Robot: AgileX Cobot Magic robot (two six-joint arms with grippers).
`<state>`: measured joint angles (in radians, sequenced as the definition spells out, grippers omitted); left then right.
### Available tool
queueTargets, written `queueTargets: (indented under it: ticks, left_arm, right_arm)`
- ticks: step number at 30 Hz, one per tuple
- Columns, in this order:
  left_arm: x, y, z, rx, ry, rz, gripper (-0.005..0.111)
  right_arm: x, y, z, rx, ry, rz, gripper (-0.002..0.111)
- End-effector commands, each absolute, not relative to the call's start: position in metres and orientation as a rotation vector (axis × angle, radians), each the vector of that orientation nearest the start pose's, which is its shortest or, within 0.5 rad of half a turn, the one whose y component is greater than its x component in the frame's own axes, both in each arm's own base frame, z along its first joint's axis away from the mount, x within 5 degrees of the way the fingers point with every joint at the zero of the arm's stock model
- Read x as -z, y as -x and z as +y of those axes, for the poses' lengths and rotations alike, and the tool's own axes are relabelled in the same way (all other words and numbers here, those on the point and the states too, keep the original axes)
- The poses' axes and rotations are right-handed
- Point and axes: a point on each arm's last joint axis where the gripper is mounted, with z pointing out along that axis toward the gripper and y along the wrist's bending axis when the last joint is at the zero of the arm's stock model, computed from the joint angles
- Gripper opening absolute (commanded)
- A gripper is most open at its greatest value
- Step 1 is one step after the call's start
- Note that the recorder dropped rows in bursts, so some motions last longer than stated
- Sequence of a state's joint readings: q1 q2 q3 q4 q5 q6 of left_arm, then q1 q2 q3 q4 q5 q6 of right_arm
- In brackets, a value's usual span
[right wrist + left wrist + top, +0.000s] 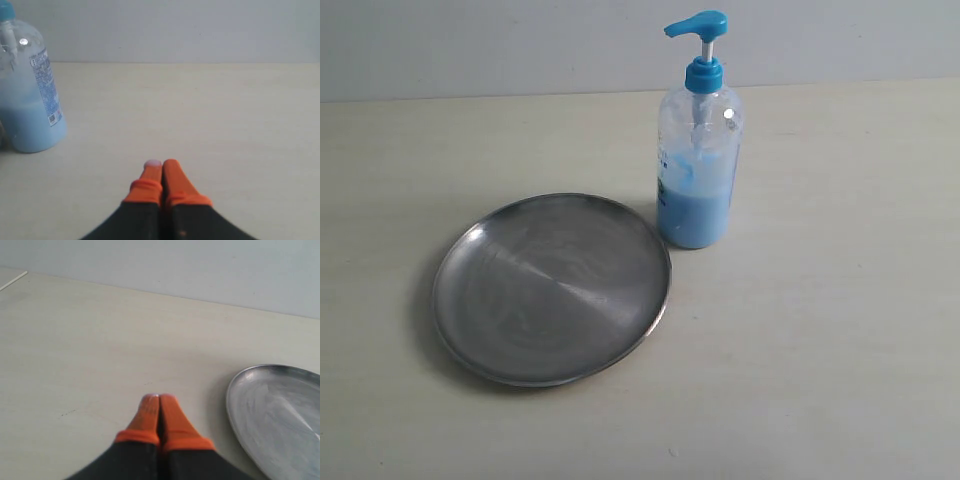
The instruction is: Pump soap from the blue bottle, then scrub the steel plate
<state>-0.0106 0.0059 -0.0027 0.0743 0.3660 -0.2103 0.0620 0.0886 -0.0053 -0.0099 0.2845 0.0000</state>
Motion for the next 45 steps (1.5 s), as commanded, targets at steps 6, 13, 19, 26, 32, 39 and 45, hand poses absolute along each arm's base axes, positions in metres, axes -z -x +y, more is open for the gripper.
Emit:
queueTargets:
  ticks: [6, 13, 19, 26, 32, 39, 45]
  left_arm:
    - [-0.181, -0.053, 0.002, 0.081, 0.142, 1.835, 0.000]
    - [-0.181, -0.053, 0.002, 0.081, 0.142, 1.835, 0.000]
    - [-0.181, -0.053, 0.002, 0.081, 0.142, 1.835, 0.000]
    - [-0.181, -0.053, 0.002, 0.081, 0.142, 1.835, 0.000]
    - [-0.181, -0.053, 0.002, 0.081, 0.142, 1.835, 0.000]
    - [-0.181, -0.053, 0.002, 0.081, 0.142, 1.835, 0.000]
    - [-0.181, -0.053, 0.002, 0.081, 0.142, 1.835, 0.000]
  right_arm:
    - [-0.211, -0.066, 0.004, -0.034, 0.058, 1.839, 0.000]
    - [-0.232, -0.073, 0.004, -0.034, 0.058, 1.839, 0.000]
    - [-0.244, -0.078, 0.004, -0.034, 0.058, 1.842, 0.000]
    - [-0.257, -0.086, 0.005, -0.033, 0.058, 1.852, 0.000]
    - [-0.265, -0.093, 0.005, -0.033, 0.059, 1.868, 0.000]
    - [-0.275, -0.104, 0.006, -0.033, 0.059, 1.886, 0.000]
    - [-0.286, -0.114, 0.006, -0.033, 0.059, 1.889, 0.000]
